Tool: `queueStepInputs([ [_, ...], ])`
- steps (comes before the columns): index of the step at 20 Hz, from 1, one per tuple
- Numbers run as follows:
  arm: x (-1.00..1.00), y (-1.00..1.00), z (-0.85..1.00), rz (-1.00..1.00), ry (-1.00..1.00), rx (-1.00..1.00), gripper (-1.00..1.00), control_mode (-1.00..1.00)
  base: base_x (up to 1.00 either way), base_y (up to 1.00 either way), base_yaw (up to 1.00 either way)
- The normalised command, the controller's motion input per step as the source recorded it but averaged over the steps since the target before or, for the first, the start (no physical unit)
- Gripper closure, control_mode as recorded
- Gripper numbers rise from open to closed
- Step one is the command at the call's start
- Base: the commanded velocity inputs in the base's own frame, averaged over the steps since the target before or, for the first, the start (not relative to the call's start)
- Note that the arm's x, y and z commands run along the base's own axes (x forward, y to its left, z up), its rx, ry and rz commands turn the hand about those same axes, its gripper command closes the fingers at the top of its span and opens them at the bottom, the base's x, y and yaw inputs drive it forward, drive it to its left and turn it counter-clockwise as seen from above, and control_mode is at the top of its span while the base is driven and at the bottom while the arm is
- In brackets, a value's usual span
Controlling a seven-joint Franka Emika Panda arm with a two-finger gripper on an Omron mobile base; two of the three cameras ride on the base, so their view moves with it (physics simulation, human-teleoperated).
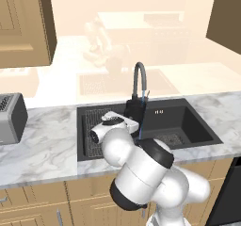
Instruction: Turn on the sink faucet and place the jug under the water for a few seconds to fill it up.
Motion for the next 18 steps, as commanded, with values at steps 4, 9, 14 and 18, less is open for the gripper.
queueStepInputs([
  [4, 0.13, -0.30, -0.07, 0.00, 0.00, 0.06, 1.00, -1.00, 0.00, 0.00, 0.00],
  [9, 0.06, -0.24, -0.09, 0.00, 0.00, 0.05, 1.00, -1.00, 0.00, 0.00, 0.00],
  [14, 0.11, -0.09, -0.08, 0.00, 0.00, 0.01, 1.00, -1.00, 0.00, 0.00, 0.00],
  [18, 0.10, -0.02, -0.08, 0.00, 0.00, 0.00, 1.00, -1.00, 0.00, 0.00, 0.00],
])
